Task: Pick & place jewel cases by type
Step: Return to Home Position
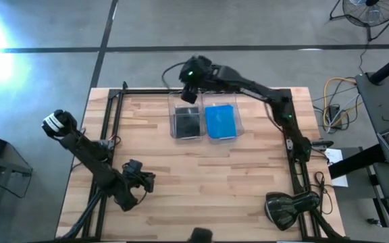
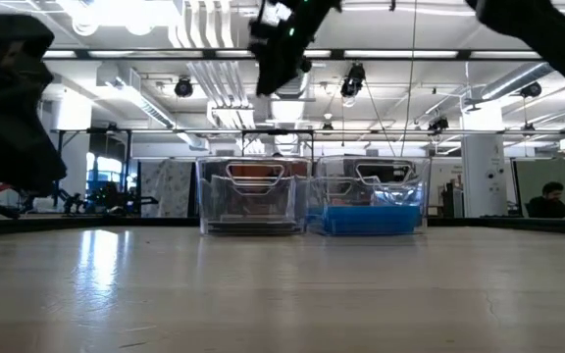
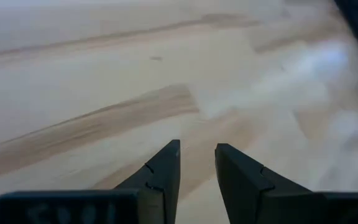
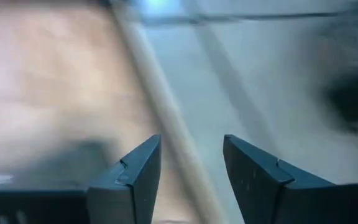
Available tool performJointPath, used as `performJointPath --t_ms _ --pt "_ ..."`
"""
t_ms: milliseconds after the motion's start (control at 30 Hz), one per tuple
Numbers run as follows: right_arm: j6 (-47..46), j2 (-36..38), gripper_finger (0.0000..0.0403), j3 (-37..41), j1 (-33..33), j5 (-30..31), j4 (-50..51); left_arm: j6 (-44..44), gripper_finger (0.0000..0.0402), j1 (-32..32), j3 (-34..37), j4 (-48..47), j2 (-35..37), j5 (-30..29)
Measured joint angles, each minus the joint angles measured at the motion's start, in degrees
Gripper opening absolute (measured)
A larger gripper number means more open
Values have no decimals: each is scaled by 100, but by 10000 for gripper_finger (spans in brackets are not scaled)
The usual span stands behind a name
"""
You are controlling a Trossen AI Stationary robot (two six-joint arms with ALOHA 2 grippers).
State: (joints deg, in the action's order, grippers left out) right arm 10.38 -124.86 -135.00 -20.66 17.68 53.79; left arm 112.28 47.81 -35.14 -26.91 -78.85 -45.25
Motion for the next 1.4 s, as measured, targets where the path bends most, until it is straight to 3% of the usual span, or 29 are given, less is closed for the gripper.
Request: performJointPath --t_ms 67,133,233,333,467,567,700,800,967,1067,1133,1267,1400 --pt "-627 229 161 0 -78 -1250 294 -977 82 -177 167 685 195 185" --pt "-954 413 149 56 -95 -1662 632 -2242 80 -556 462 1574 456 634" --pt "-987 843 127 301 37 -1681 880 -4127 75 -1600 934 2658 929 1645" --pt "-1195 1544 104 1037 364 -1540 740 -5675 73 -2943 1230 3532 1368 2741" --pt "-1802 2592 79 2868 856 -1131 16 -6875 74 -4544 1248 4279 1915 4353" --pt "-2360 3516 67 4265 1190 -988 -894 -7416 73 -5268 1068 4041 2400 5183" --pt "-2754 4687 59 5598 1370 -986 -1749 -8083 73 -5775 698 2984 3107 5307" --pt "-3129 5335 58 6252 1332 -942 -1857 -8434 73 -5997 340 1925 3487 5269" --pt "-3784 6469 59 6873 1332 124 -1375 -8578 73 -6072 -173 379 3907 4739" --pt "-4726 7010 58 7209 1326 224 -1227 -7582 73 -6070 -421 -428 4070 4306" --pt "-5131 7393 59 7425 1336 156 -1367 -7426 73 -5960 -462 -566 4165 4349" --pt "-4436 8004 65 7962 1602 -713 -1638 -8073 73 -5573 -382 -393 4471 5159" --pt "-4343 8747 70 8897 1643 -940 -2622 -8008 73 -5417 -37 146 4950 5179"
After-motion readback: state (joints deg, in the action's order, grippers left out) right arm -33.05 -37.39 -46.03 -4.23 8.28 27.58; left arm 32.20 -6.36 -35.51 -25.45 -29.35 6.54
